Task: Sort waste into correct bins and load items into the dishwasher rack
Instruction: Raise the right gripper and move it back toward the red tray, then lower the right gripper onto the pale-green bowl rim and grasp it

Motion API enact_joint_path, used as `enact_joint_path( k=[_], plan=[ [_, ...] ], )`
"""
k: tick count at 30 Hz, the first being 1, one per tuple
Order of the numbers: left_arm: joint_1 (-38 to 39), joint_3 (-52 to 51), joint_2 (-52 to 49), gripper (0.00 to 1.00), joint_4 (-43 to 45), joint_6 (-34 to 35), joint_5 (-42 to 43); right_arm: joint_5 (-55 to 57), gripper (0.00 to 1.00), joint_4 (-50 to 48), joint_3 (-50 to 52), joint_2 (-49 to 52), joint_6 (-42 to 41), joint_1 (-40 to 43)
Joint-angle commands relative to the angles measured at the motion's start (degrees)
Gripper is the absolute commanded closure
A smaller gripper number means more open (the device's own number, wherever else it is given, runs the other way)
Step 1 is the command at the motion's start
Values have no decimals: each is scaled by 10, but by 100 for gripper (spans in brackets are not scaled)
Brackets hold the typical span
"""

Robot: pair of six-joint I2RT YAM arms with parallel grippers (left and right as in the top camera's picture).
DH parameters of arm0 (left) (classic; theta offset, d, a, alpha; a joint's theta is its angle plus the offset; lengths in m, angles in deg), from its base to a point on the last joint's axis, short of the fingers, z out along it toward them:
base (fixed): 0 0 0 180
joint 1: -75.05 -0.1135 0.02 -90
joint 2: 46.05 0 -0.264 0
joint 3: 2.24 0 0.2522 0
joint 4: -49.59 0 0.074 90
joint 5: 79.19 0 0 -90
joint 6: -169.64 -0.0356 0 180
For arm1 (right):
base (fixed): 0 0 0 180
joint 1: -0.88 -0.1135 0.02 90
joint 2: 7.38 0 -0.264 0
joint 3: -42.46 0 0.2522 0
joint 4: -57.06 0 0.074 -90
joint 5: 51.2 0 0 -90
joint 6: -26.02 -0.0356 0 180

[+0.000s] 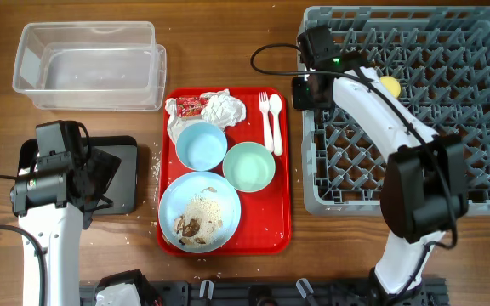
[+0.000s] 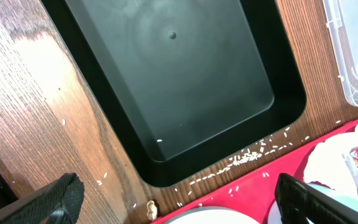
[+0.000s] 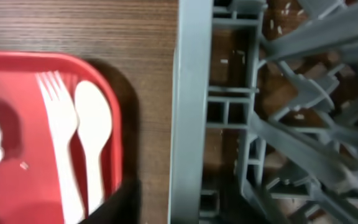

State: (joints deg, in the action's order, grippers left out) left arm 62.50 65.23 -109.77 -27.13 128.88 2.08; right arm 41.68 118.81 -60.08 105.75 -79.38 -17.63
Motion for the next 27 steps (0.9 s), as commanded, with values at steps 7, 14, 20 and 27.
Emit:
enact_joint_path(
  k=[7, 14, 20, 27],
  plan=[
    [-1, -1, 6, 0, 1, 7, -10, -195, 32, 31, -24, -169, 2, -22],
    [-1, -1, 6, 0, 1, 8, -10, -211, 33, 34, -23, -183, -4, -153],
    [-1, -1, 6, 0, 1, 8, -10, -56, 1, -4, -23, -168, -125, -292],
    [-1, -1, 6, 0, 1, 7, -10, -54, 0, -60, -22, -112, -242, -332]
  ],
)
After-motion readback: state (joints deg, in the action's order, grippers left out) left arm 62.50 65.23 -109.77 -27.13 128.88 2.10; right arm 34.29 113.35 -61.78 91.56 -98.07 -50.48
